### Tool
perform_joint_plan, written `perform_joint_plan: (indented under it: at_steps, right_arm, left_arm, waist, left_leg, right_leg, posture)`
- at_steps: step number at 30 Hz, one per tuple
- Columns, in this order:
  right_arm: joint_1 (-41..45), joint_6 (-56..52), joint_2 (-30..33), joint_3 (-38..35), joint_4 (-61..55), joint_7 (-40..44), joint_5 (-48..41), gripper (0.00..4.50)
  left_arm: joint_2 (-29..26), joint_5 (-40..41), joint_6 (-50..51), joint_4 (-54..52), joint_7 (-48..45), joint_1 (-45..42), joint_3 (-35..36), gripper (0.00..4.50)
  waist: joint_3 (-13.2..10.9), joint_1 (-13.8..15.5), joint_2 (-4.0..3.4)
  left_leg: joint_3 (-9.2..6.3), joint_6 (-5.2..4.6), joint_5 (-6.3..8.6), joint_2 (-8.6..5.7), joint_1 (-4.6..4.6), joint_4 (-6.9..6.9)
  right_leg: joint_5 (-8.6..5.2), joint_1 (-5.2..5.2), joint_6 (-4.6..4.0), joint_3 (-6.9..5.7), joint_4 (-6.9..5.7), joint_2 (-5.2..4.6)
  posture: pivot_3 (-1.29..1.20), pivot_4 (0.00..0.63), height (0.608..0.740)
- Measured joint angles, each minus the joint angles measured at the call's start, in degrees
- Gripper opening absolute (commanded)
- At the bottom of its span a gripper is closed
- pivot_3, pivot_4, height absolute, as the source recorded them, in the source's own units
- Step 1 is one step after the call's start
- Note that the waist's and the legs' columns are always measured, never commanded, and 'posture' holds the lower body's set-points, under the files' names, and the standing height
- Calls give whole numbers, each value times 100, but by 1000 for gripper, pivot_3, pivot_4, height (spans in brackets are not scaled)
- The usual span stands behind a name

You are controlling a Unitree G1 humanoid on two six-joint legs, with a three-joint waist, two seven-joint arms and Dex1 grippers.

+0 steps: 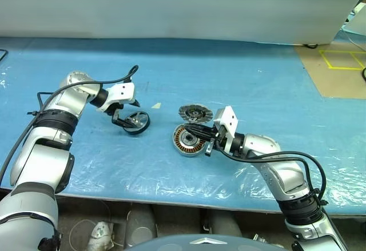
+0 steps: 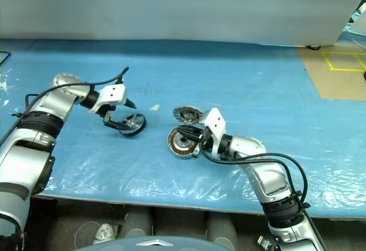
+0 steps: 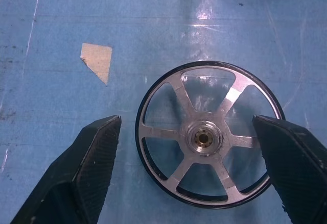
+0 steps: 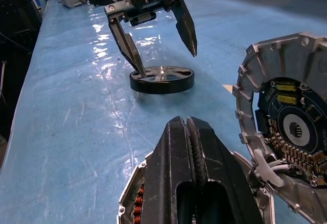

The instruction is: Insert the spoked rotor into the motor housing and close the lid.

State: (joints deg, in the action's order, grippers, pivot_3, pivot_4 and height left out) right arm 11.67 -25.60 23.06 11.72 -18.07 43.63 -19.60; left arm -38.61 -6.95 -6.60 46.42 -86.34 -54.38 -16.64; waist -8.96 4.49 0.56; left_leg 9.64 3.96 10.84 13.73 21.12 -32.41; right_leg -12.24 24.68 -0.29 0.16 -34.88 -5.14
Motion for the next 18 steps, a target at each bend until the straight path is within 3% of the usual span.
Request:
perform_joint_plan:
  at_steps: [18]
  right_arm:
    - [0,67,3,55,89,3,93,0]
  left_arm:
    - [-3,87,1726,-656,-97,178,10,4401]
  waist:
    - [0,-1,0]
  left_leg:
    - [0,0,0,0,0,0]
  right_leg:
    - [0,0,0,0,0,0]
  posture:
    - [0,150,740]
